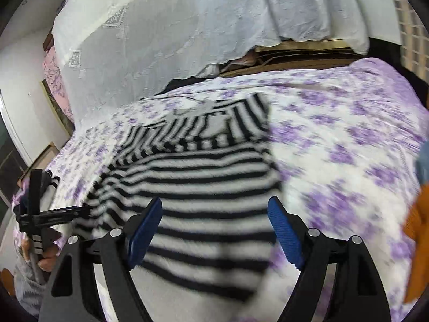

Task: Fold small clothes
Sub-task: 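Grasp the hem with the right gripper while the left gripper grasps the hem too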

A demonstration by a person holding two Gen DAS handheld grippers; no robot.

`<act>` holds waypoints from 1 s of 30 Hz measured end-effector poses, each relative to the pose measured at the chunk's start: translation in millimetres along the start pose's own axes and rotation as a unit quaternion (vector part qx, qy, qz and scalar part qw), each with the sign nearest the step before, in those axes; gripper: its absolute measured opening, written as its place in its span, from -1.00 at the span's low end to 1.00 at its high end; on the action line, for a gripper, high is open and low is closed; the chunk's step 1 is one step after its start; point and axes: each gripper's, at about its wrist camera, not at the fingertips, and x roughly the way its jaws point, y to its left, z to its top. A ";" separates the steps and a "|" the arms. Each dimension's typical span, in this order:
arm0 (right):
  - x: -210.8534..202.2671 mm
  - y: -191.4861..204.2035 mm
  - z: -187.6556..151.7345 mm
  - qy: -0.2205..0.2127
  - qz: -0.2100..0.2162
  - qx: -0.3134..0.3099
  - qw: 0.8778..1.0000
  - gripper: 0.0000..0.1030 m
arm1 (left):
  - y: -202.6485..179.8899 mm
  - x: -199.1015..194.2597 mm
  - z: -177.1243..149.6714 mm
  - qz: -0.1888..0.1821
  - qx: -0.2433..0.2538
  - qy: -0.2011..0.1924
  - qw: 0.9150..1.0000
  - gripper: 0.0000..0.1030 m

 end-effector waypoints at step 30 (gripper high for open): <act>36.2 -54.8 -41.4 0.094 0.173 0.148 0.969 -0.36 | -19.9 8.2 -18.6 -0.224 0.030 0.058 0.972 -0.42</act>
